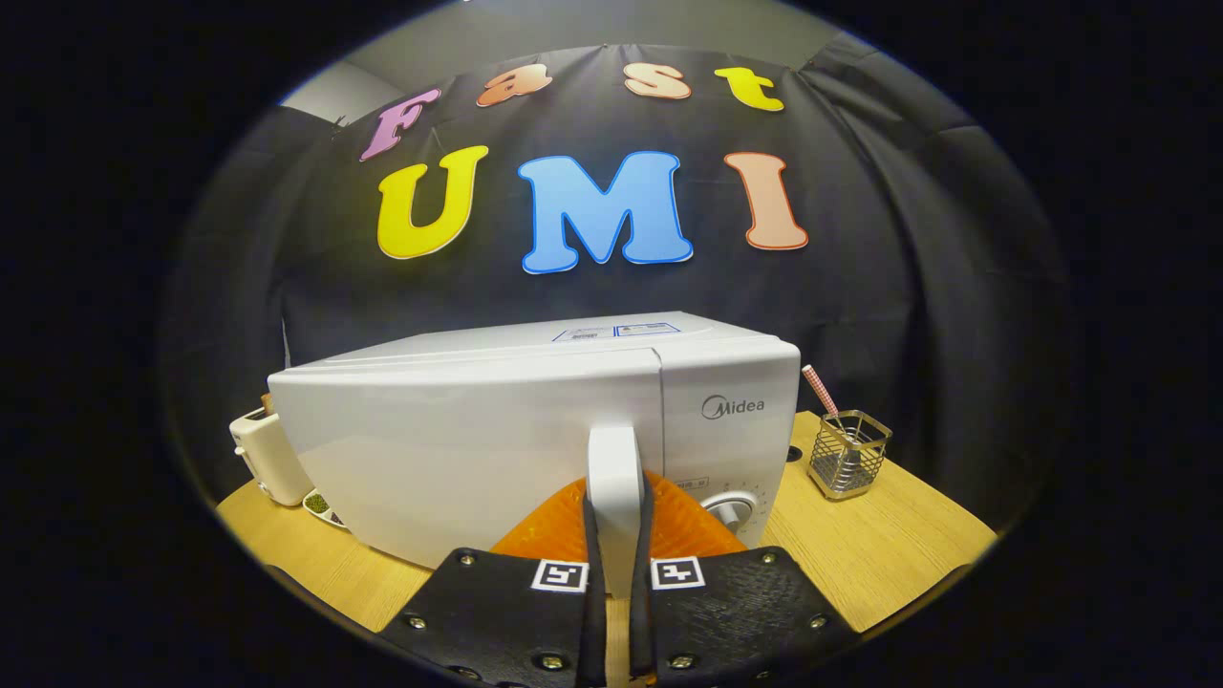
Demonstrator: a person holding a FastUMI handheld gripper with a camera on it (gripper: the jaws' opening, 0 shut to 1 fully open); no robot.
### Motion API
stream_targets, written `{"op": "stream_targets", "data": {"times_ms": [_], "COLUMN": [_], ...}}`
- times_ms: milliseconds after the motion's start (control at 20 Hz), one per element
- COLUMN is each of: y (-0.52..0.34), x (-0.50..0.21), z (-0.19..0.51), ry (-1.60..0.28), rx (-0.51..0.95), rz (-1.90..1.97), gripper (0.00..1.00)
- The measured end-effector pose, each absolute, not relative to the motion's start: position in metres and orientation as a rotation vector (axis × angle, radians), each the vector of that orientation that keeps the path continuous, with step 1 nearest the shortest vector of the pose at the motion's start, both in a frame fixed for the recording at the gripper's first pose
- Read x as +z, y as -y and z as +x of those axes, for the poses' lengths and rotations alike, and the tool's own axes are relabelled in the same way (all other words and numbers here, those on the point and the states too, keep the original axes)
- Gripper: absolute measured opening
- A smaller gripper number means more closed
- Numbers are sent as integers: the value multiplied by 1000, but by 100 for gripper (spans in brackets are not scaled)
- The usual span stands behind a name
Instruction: Open the microwave, put the food inside, and close the microwave door.
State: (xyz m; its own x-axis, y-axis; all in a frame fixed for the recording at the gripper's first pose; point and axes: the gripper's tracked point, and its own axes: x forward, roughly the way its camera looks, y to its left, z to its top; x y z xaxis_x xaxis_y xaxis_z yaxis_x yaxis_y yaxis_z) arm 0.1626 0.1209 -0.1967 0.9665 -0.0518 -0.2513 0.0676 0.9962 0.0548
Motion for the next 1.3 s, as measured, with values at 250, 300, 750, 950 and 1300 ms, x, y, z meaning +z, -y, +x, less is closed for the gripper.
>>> {"op": "stream_targets", "data": {"times_ms": [250,300,750,950,1300], "y": [-133,-136,-172,-185,-207], "x": [-192,-192,-174,-170,-173], "z": [125,115,41,15,-14], "ry": [-219,-214,-172,-166,-186], "rx": [-47,-40,60,137,207], "rz": [1,2,2,10,42], "gripper": [9,9,27,35,37]}}
